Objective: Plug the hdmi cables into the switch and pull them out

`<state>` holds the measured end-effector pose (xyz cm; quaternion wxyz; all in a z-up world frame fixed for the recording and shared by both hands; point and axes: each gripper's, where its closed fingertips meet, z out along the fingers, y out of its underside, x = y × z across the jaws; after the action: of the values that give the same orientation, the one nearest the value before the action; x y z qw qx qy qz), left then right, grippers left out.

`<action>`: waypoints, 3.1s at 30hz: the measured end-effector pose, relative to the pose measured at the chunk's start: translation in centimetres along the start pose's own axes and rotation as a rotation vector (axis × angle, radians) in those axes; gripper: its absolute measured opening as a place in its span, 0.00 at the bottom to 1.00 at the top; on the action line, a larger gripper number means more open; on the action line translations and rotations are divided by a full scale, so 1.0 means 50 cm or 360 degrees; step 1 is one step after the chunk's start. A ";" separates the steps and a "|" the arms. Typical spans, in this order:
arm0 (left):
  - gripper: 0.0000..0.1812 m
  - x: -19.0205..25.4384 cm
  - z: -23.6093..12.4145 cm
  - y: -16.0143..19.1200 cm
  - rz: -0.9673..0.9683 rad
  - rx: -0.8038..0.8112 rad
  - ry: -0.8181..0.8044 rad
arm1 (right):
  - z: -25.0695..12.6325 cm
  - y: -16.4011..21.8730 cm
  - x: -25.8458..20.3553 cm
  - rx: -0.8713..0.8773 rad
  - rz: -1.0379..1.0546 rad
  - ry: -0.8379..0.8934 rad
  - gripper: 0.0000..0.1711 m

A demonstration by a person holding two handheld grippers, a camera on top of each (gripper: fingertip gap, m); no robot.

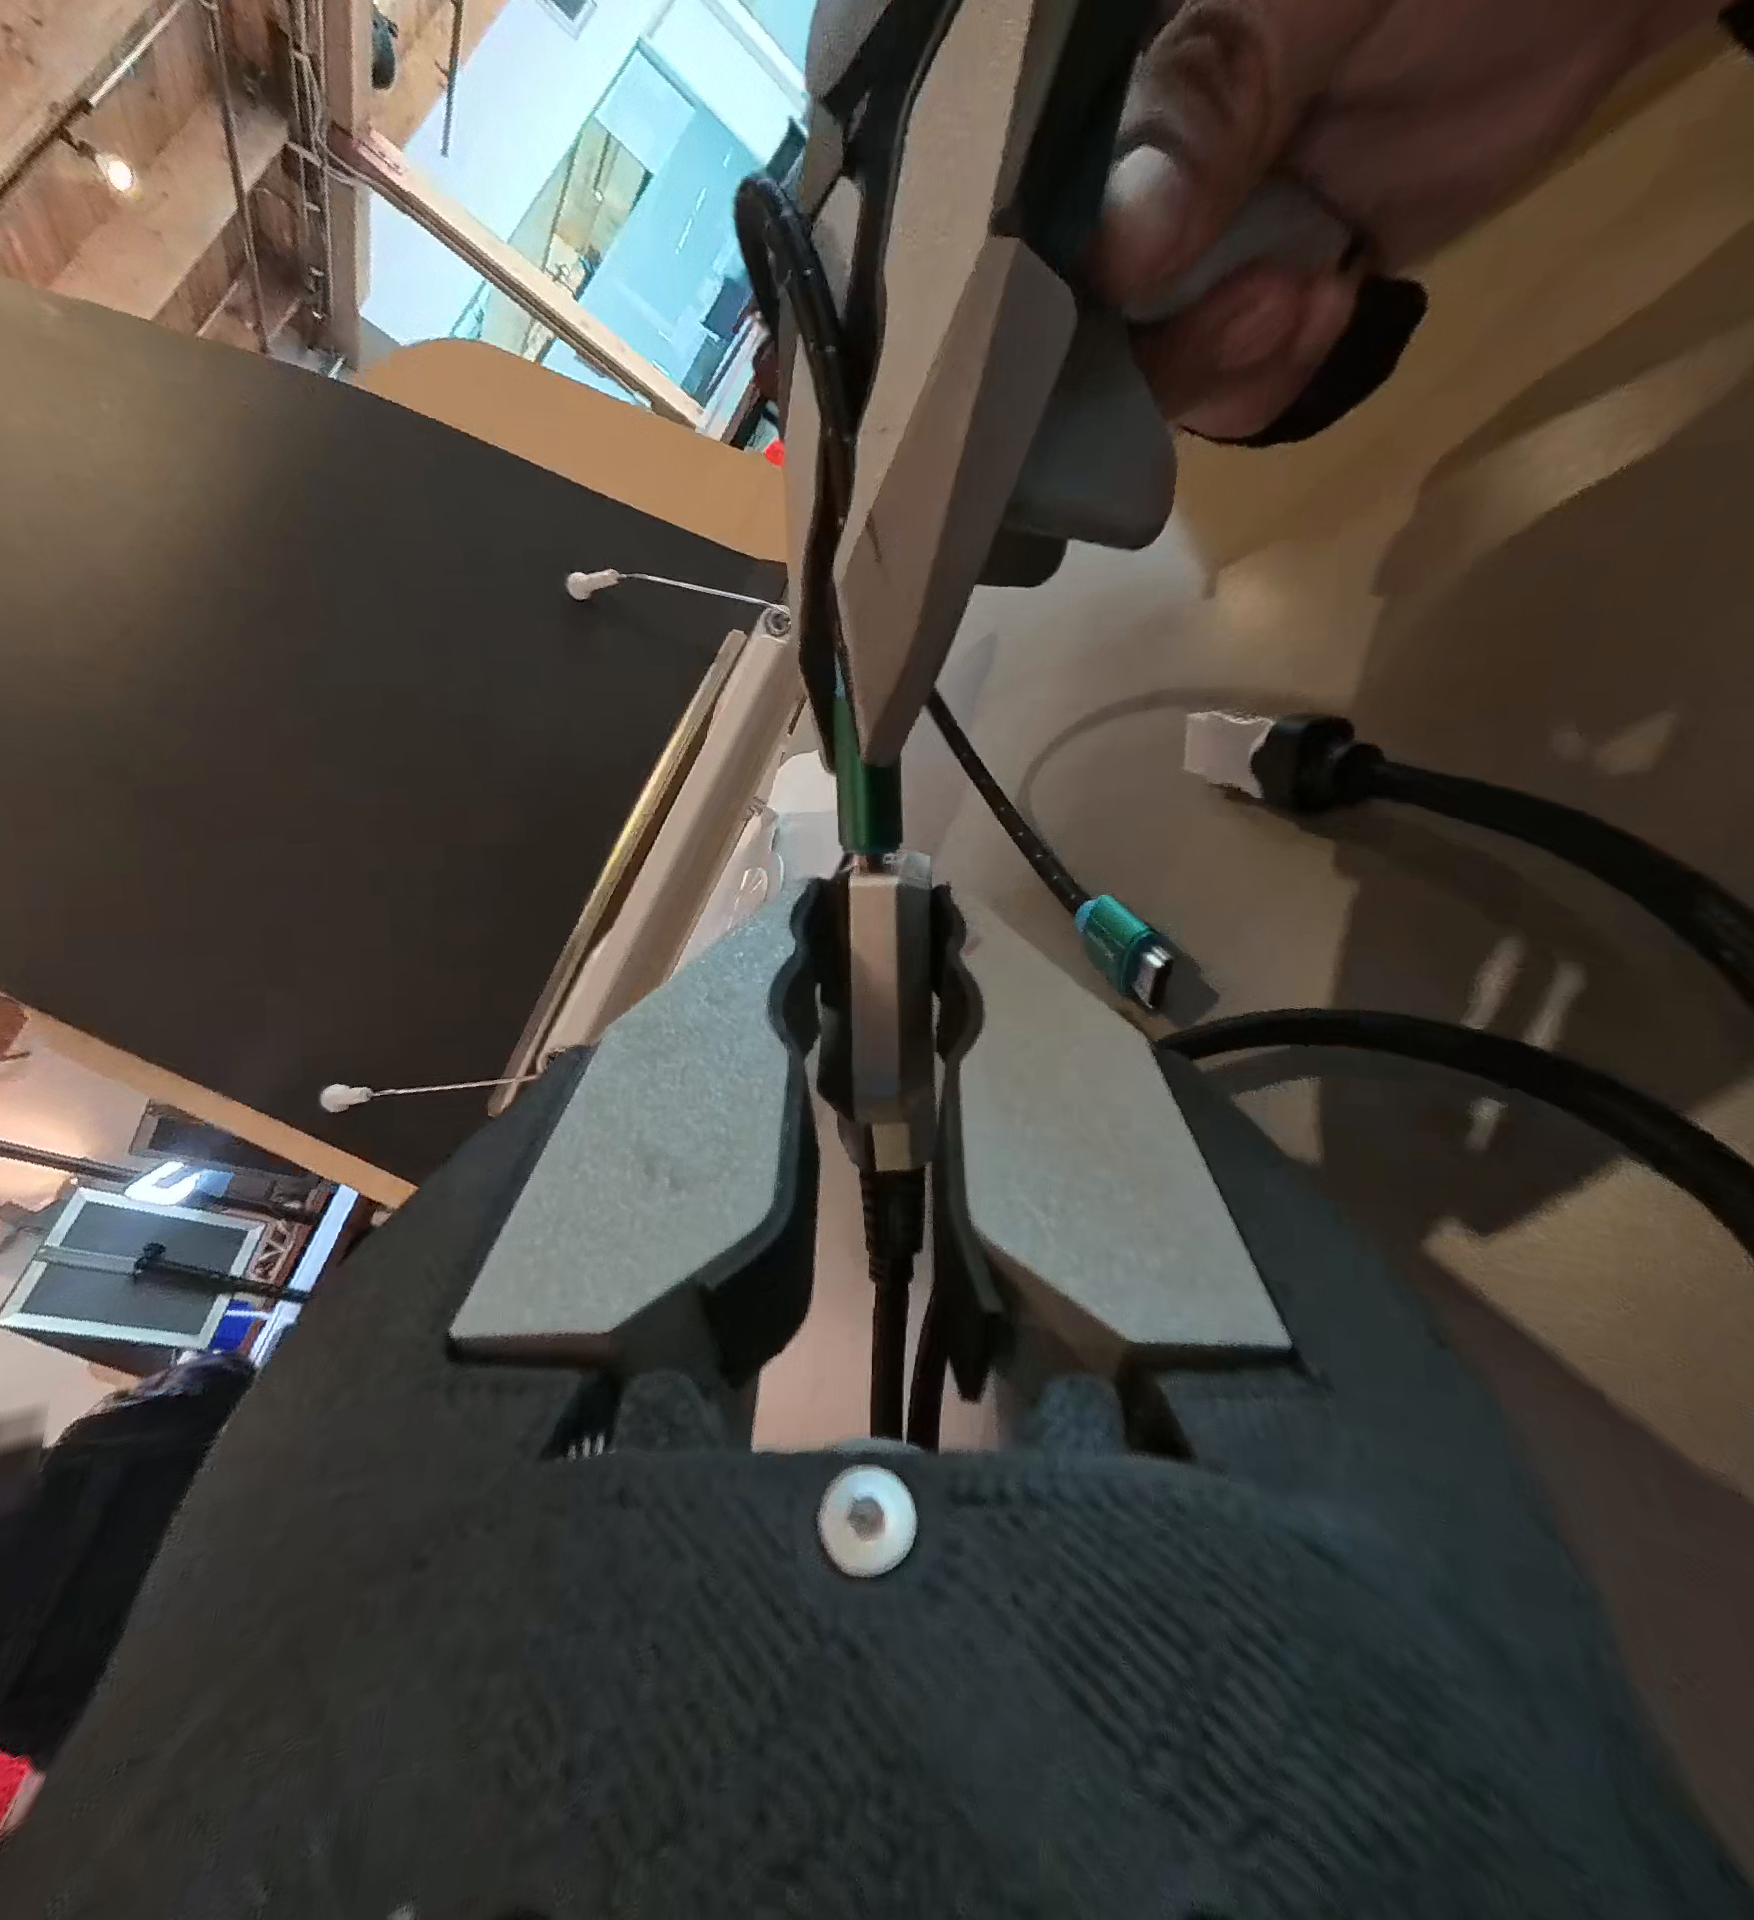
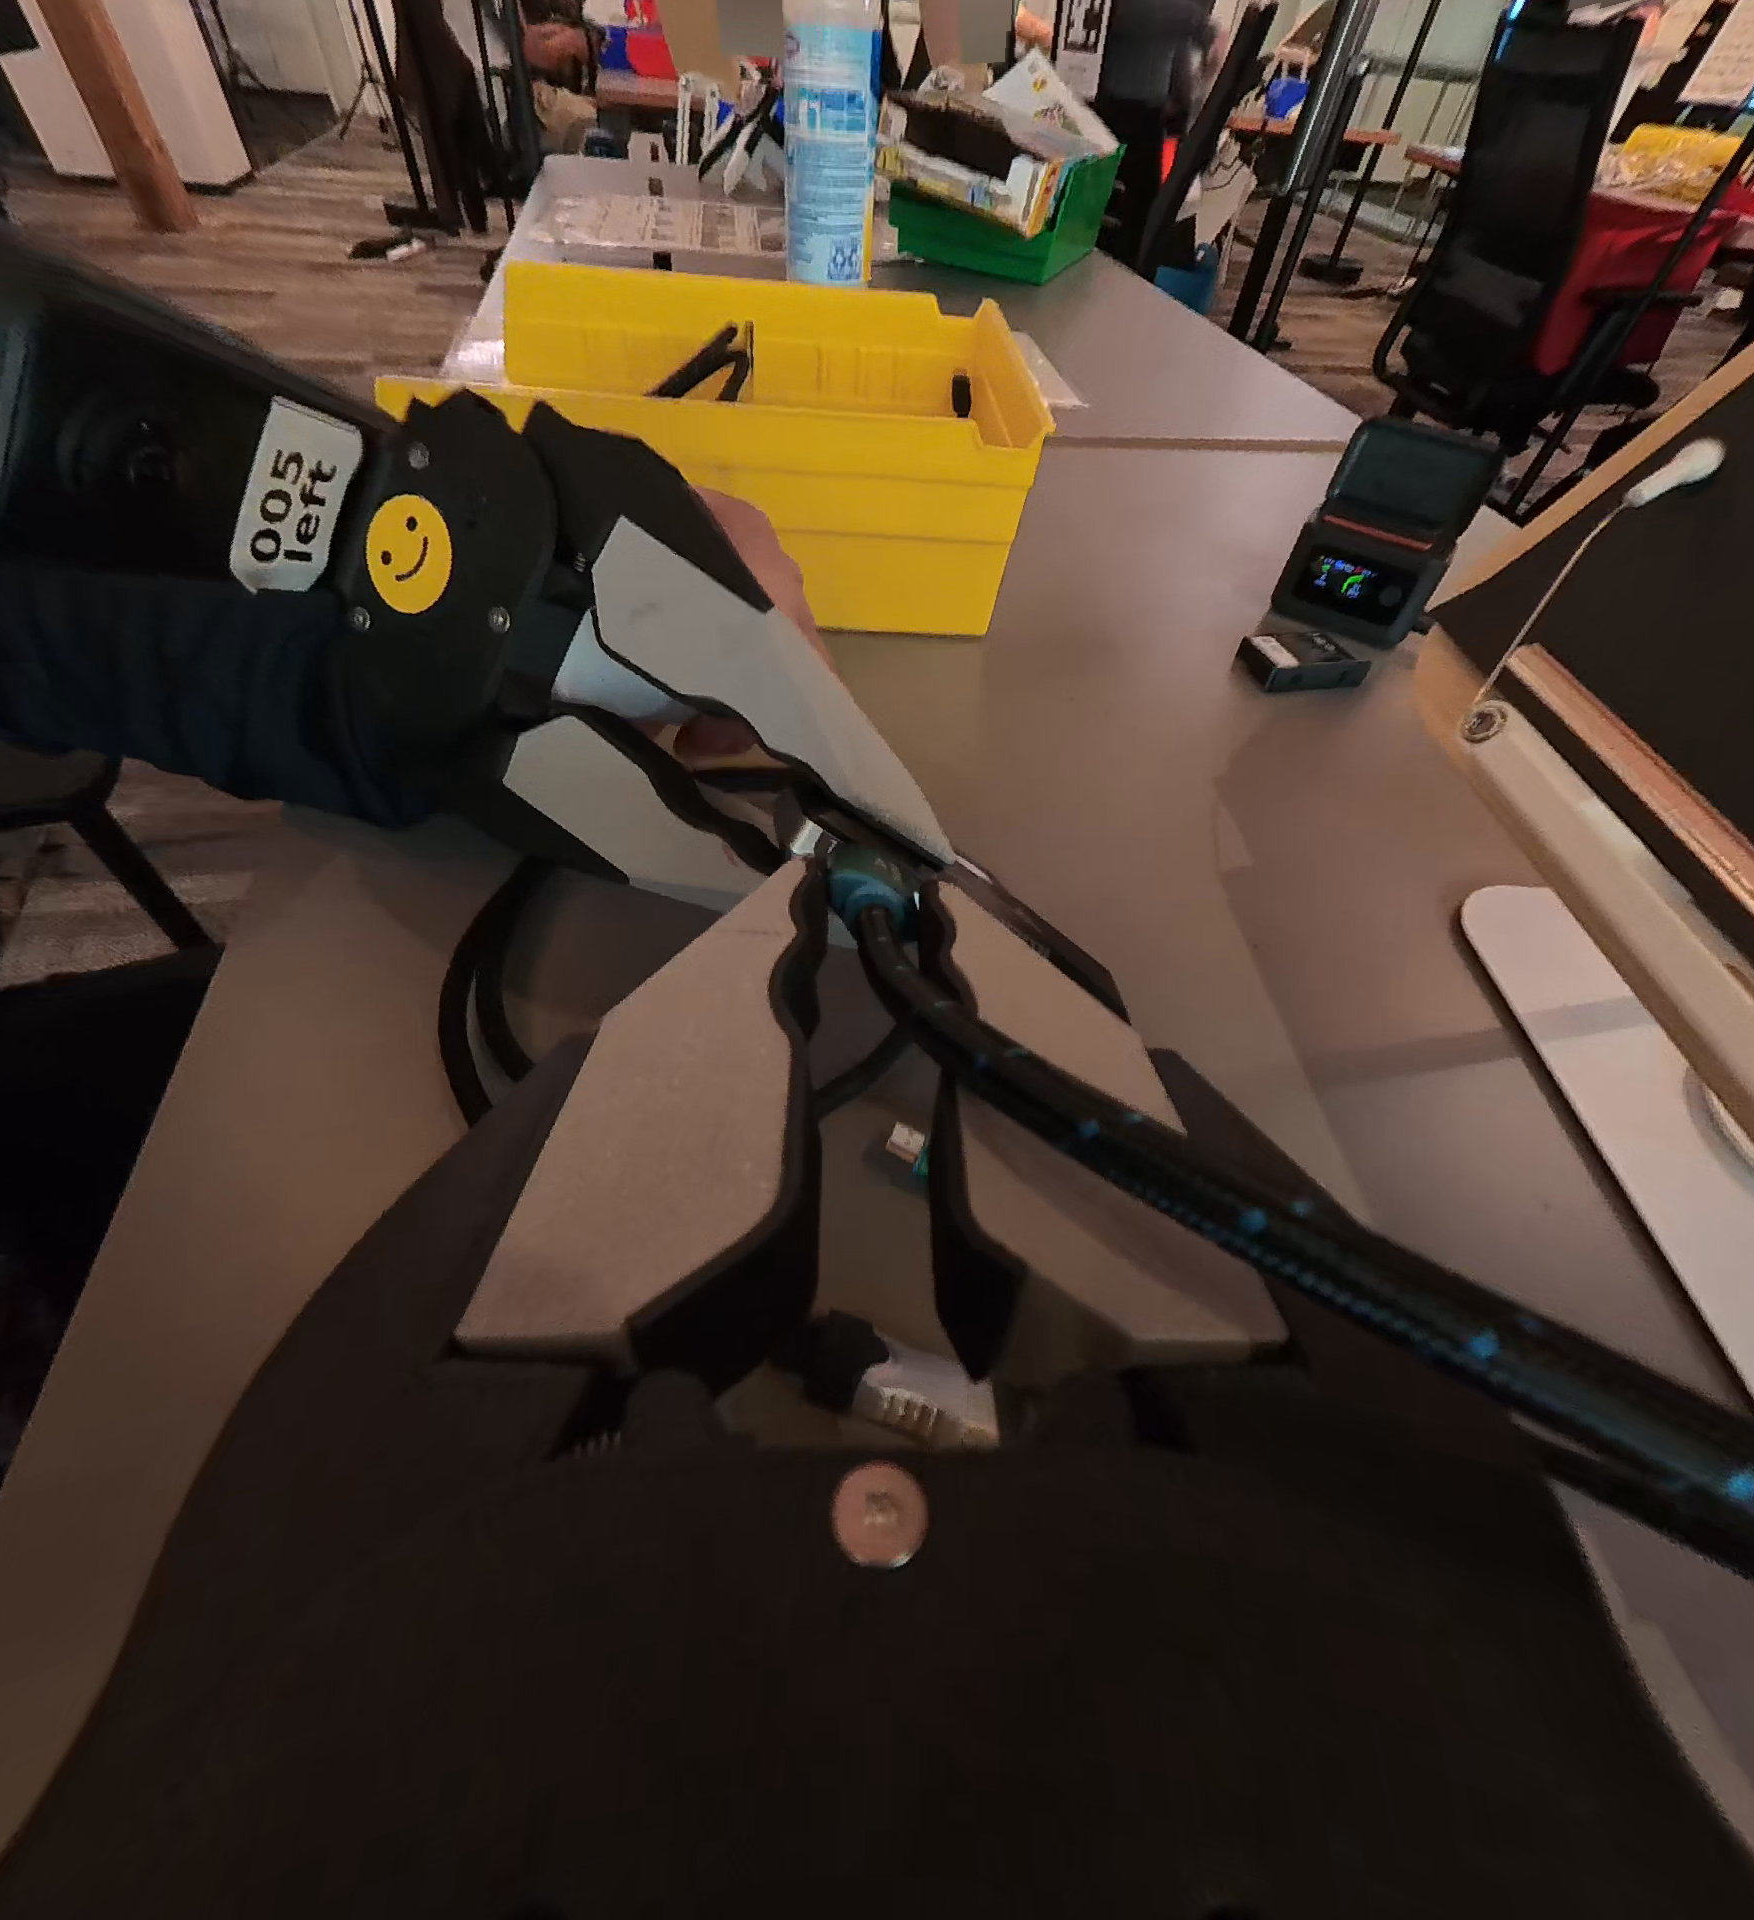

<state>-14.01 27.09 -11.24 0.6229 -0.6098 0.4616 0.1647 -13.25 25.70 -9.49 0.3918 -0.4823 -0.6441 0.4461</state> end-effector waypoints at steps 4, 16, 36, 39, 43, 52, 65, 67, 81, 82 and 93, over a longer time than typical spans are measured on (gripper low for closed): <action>0.09 -0.017 0.002 -0.016 -0.0349 0.0196 0.0131 | -0.012 -0.024 0.012 0.0041 0.0062 0.0010 0.10; 0.09 -0.011 -0.063 -0.088 -0.0915 0.0708 0.0618 | 0.007 0.042 -0.022 -0.0348 -0.0230 0.0004 0.13; 0.11 -0.168 -0.092 -0.018 -0.1422 0.0770 0.0166 | -0.401 -0.319 0.104 -0.0655 -0.0402 0.1129 0.10; 0.11 -0.141 -0.068 -0.009 -0.1363 0.0640 0.0193 | -0.512 -0.419 0.123 -0.0518 -0.0354 0.1332 0.10; 0.10 -0.120 -0.056 -0.006 -0.1326 0.0577 0.0226 | -0.646 -0.507 0.157 -0.0470 -0.0334 0.1555 0.10; 0.08 -0.107 -0.039 0.009 -0.1315 0.0496 0.0243 | -0.845 -0.578 0.203 -0.0495 -0.0237 0.1833 0.10; 0.07 -0.103 -0.027 0.028 -0.1333 0.0431 0.0225 | -0.992 -0.593 0.207 -0.0139 -0.0122 0.2126 0.10; 0.07 -0.101 -0.025 0.030 -0.1338 0.0421 0.0233 | -0.986 -0.584 0.206 -0.0180 -0.0103 0.2076 0.10; 0.07 -0.090 -0.021 0.027 -0.1288 0.0395 0.0256 | -0.890 -0.438 0.254 -0.0560 -0.0133 0.1892 0.10; 0.07 -0.089 -0.021 0.026 -0.1282 0.0396 0.0256 | -0.877 -0.419 0.256 -0.0617 -0.0150 0.1863 0.10; 0.06 -0.073 -0.015 0.025 -0.1220 0.0359 0.0283 | -0.677 0.000 0.225 -0.1570 -0.0127 0.1056 0.10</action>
<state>-17.13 27.94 -9.03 0.6598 -0.6773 0.2683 -0.1845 15.85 43.31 1.31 0.3183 -0.6965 -0.6360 -0.0954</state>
